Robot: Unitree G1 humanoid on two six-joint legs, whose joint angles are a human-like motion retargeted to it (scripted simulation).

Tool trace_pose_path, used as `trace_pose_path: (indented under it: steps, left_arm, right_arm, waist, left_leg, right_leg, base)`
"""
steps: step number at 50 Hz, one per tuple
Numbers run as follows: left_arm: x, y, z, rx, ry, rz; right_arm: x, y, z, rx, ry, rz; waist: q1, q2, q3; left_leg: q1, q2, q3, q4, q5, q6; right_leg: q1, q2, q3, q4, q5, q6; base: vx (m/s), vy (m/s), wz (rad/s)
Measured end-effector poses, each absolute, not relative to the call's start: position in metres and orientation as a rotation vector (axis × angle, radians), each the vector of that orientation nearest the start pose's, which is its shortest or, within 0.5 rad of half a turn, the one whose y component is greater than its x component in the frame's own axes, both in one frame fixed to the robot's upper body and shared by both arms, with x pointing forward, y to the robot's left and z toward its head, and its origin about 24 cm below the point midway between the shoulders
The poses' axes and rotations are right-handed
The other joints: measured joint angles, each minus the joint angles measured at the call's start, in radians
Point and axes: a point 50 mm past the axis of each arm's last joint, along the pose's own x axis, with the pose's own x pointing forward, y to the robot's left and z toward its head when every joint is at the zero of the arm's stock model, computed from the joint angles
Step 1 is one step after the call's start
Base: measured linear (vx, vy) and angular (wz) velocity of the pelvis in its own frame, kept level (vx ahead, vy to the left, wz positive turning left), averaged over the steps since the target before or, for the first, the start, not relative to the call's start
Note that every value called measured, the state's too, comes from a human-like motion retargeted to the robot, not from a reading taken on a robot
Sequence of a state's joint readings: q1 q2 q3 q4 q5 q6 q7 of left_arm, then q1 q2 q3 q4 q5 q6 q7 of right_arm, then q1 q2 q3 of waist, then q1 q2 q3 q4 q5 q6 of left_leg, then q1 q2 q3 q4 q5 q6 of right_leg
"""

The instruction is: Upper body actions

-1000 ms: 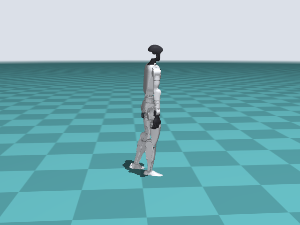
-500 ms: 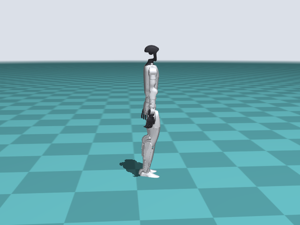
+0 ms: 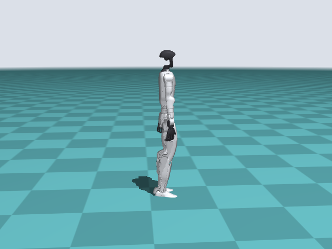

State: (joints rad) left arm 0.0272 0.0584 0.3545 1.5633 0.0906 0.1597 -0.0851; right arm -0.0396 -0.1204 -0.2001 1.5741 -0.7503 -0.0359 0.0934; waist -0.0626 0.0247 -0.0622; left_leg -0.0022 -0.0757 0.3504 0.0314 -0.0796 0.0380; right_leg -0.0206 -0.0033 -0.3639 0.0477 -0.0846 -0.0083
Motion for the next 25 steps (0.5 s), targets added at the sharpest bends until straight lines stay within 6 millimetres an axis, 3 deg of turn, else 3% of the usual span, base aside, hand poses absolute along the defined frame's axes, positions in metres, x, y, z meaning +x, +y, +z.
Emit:
trace_pose_path:
  steps: [5, 12, 25]
  left_arm:
    - [-0.028, 0.171, -0.179, -0.212, 1.774, 0.164]
    - [-0.031, 0.167, -0.179, -0.264, 1.765, 0.200]
    - [-0.024, 0.181, -0.179, -0.242, 1.727, 0.228]
  right_arm:
    - [0.006, -0.198, -0.178, -0.408, 1.595, 0.365]
    - [-0.008, -0.204, -0.176, -0.394, 1.656, 0.326]
    - [0.005, -0.200, -0.177, -0.419, 1.608, 0.360]
  waist:
    - [-0.003, -0.004, -0.013]
    - [0.005, -0.007, -0.012]
    - [0.010, -0.020, 0.019]
  left_leg:
    - [-0.002, 0.005, -0.006, -0.001, 0.003, -0.003]
    - [-0.001, 0.021, 0.002, 0.002, 0.006, -0.017]
    - [-0.041, 0.069, -0.020, 0.047, 0.026, -0.046]
  right_leg:
    - [0.002, 0.004, -0.010, -0.004, -0.003, -0.003]
    - [0.005, 0.017, -0.013, -0.009, -0.004, -0.011]
    - [0.021, 0.044, -0.082, -0.037, 0.000, -0.043]
  base:
    - [0.02, -0.04, 0.09]
    - [-0.01, -0.07, -0.01]
    - [-0.06, -0.13, 0.19]
